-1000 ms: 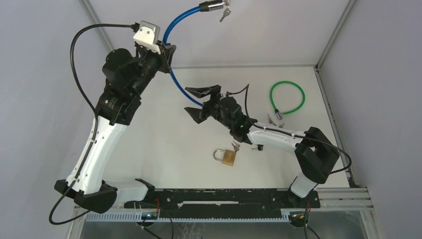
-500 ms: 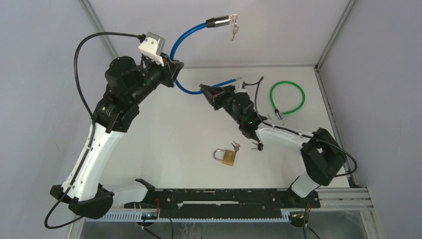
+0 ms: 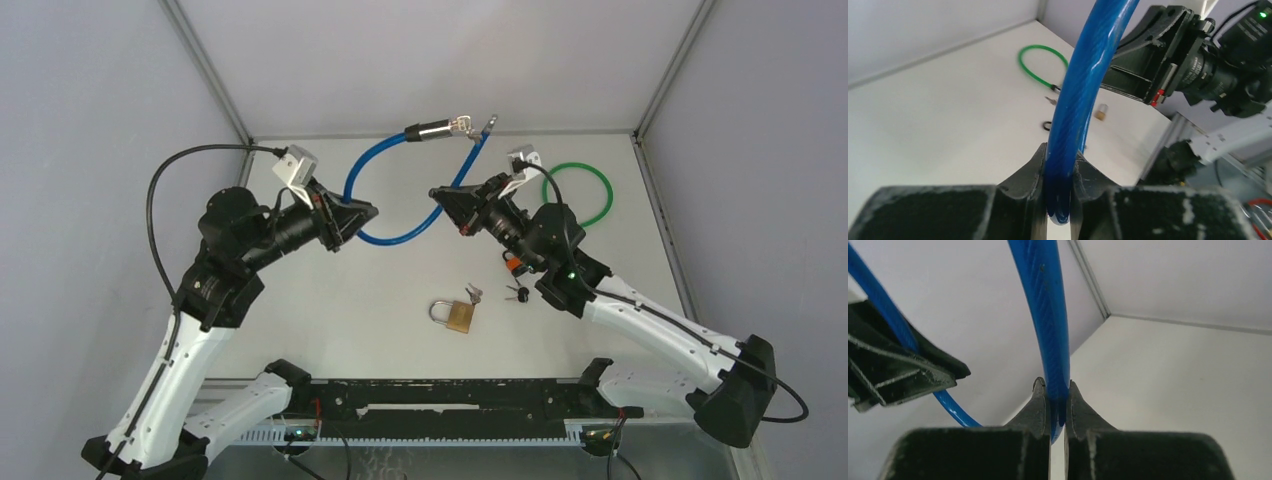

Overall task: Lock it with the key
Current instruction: Pick up the lock from the center of the board.

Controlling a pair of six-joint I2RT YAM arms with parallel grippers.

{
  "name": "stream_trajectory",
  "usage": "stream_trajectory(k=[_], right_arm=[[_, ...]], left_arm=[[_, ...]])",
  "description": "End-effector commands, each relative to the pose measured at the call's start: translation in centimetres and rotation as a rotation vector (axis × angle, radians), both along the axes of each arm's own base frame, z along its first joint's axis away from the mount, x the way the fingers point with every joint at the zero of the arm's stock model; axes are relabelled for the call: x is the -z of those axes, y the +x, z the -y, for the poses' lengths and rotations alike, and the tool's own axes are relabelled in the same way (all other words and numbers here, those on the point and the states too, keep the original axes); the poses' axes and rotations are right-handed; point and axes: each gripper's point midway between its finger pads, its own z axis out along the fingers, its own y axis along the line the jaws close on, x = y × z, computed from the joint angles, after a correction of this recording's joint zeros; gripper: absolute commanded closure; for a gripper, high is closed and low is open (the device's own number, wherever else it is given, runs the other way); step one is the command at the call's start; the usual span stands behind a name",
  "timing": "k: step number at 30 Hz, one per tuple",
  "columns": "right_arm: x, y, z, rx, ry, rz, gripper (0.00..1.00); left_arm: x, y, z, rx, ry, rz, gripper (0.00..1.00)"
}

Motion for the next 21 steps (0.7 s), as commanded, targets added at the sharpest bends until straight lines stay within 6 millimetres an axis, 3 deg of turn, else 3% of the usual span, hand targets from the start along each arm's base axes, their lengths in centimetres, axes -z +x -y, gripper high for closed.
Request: stream_trajectory(k=[1,5,11,13,15,16,18,21], right_arm=[[0.1,-3.4,0.1,-0.116,-0.209,0.194,1.0],[0.3,-4.8,0.6,-0.172,-0.259,0.233,1.0],[1.8,-6.1,0.3,-0.274,-0.317,0.231,1.0],[1.8,-6.5,-0.1,-0.291,-0.324,0.247,1.0],[1.5,-6.7,-0.4,-0.307,-0.306,0.253,1.0],[1.4,-6.8,-0.5,-0.312,-0.302,0.26,1.0],[1.2,-6.9,-0.4,-0.309,-0.307,0.274,1.0],[2.0,-6.5,0.8,-0.262,-0.388,0.262,1.0]], left_arm=[[-1.7,-2.6,1.9,0.17,-0.125,0.006,0.79],[-2.7,-3.6,2.3,0.226,-0.153,0.033,0.77],[-2.9,-4.6,2.8,0.297,-0.148,0.056,0.58],[-2.1,-4.6,3.0,0.309,-0.146,0.018,0.67],[-0.1,-4.4,3.4,0.315,-0.135,-0.073,0.94],[0.9,-4.4,3.5,0.324,-0.126,-0.112,0.99],[1.9,-4.5,3.5,0.324,-0.117,-0.147,1.0],[1.3,-4.4,2.9,0.282,-0.117,-0.106,1.0]])
